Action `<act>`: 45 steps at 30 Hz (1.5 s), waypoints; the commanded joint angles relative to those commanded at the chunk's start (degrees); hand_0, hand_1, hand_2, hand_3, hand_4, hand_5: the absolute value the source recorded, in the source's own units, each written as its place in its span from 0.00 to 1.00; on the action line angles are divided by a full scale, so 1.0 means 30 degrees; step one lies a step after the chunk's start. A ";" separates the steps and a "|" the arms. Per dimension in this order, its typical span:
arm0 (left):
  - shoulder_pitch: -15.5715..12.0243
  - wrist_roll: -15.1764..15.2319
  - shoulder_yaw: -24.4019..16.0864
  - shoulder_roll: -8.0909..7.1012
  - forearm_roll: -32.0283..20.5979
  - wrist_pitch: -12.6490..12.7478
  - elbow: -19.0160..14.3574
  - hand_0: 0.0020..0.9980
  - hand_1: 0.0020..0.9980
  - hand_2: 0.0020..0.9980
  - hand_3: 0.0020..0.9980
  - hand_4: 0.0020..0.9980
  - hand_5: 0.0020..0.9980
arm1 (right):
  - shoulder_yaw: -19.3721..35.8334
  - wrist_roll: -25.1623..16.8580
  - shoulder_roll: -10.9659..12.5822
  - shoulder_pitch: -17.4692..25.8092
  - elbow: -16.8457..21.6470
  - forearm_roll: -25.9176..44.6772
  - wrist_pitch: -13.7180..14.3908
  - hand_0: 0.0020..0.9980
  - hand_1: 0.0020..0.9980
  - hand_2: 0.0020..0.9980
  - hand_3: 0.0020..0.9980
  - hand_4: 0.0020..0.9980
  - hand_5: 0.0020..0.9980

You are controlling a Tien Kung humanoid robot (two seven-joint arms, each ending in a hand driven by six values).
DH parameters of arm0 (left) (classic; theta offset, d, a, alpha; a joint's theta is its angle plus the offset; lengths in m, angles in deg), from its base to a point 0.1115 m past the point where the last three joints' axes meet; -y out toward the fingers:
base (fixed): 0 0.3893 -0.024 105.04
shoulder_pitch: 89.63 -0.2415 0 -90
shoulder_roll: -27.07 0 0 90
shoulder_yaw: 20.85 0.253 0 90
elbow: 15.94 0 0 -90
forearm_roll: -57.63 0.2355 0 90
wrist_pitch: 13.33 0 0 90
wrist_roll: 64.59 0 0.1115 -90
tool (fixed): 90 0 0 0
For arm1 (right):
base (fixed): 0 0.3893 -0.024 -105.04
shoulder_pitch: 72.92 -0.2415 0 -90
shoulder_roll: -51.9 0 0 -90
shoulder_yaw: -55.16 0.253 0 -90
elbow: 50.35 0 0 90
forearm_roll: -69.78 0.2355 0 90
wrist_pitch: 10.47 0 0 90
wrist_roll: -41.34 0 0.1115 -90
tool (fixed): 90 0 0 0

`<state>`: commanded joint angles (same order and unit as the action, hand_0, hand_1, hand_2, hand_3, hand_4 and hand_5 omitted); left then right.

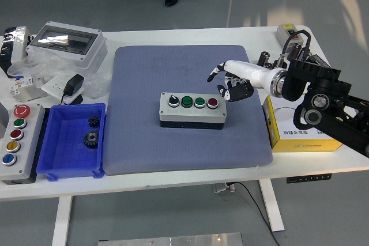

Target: Pick up the button,place it on the desk,press the button,press the button

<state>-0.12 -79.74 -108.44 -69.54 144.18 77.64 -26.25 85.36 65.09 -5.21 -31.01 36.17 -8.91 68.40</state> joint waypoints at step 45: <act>0.0055 0.0353 0.0011 -0.0047 -0.0177 -0.0067 0.0000 0.62 0.56 0.55 0.60 0.53 0.24 | 0.1252 -0.0902 0.0450 0.1523 -0.0087 0.1007 -0.0178 0.00 0.07 0.18 0.72 0.26 0.00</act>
<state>0.04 -78.68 -108.41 -69.68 143.65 77.43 -26.25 89.12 62.38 -3.86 -26.44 35.91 -5.88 67.87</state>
